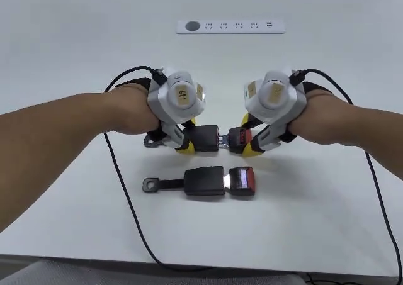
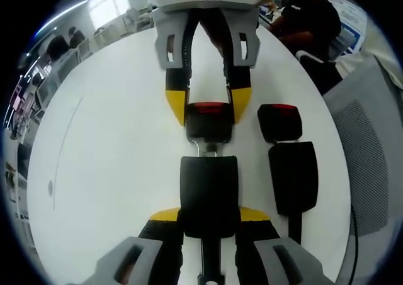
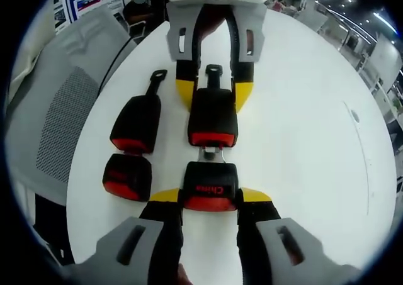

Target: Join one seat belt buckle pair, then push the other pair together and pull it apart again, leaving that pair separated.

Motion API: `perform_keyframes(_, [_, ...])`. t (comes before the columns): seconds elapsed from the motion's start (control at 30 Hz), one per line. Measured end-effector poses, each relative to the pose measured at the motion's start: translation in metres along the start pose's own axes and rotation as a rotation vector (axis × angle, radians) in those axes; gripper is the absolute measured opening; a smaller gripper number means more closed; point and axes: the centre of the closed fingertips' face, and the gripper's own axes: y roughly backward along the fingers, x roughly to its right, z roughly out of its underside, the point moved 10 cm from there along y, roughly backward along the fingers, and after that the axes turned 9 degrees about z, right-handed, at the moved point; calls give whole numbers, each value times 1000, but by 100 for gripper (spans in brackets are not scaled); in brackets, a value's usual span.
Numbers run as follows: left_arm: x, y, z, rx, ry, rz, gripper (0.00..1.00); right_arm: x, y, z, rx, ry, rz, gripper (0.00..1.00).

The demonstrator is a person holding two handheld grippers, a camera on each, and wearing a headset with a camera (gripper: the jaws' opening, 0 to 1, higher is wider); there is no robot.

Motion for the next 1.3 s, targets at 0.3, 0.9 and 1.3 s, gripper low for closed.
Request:
perform_keyframes(0.3, [3,-1,-1,1,-13,-2,31,-2,-5,-10,3,16,3,31])
perform_keyframes(0.9, [-1,-2,-2,-21,-16,7,31,-1,-2,-16,-21,1,5,31])
perform_keyframes(1.3, [-2,-1,-1,-22,1,6,31,-3,0,-14,-22,-4,5,31])
